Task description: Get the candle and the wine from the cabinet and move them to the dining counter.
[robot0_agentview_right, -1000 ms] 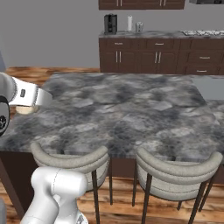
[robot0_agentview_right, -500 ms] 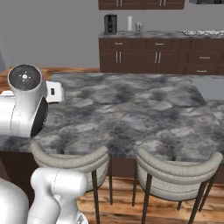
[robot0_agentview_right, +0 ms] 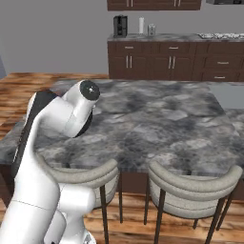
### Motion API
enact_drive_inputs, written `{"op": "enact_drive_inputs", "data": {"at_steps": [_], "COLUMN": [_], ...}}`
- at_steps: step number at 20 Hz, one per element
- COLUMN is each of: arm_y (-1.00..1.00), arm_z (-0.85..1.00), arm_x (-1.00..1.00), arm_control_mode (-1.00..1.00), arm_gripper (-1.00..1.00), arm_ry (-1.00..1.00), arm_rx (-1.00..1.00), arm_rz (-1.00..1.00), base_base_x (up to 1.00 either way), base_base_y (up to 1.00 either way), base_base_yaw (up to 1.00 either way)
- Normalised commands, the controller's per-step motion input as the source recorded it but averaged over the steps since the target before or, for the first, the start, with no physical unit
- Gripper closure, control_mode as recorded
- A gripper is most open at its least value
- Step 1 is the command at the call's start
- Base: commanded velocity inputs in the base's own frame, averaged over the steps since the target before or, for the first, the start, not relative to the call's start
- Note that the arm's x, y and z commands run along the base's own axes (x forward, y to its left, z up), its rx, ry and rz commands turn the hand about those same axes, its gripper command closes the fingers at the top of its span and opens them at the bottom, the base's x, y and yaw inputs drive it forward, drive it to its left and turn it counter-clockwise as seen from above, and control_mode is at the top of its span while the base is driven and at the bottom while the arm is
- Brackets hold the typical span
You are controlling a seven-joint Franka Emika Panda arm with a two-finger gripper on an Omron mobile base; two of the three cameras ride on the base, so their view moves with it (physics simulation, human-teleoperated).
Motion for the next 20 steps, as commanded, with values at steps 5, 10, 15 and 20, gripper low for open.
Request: {"op": "enact_drive_inputs", "data": {"at_steps": [5,10,15,20], "arm_y": [-0.01,0.0,0.17,0.24], "arm_z": [-0.55,-0.24,-0.33,-0.32], "arm_x": [1.0,0.93,0.91,0.82], "arm_control_mode": [-1.0,-1.0,-1.0,-1.0], "arm_gripper": [1.0,1.0,1.0,1.0], "arm_ry": [0.0,-0.03,0.0,0.0], "arm_rx": [0.01,0.07,0.05,0.05], "arm_rz": [0.26,0.2,0.18,0.17], "base_base_x": [0.0,0.0,0.0,0.0], "base_base_y": [0.0,0.0,0.0,0.0], "base_base_yaw": [0.0,0.0,0.0,0.0]}}
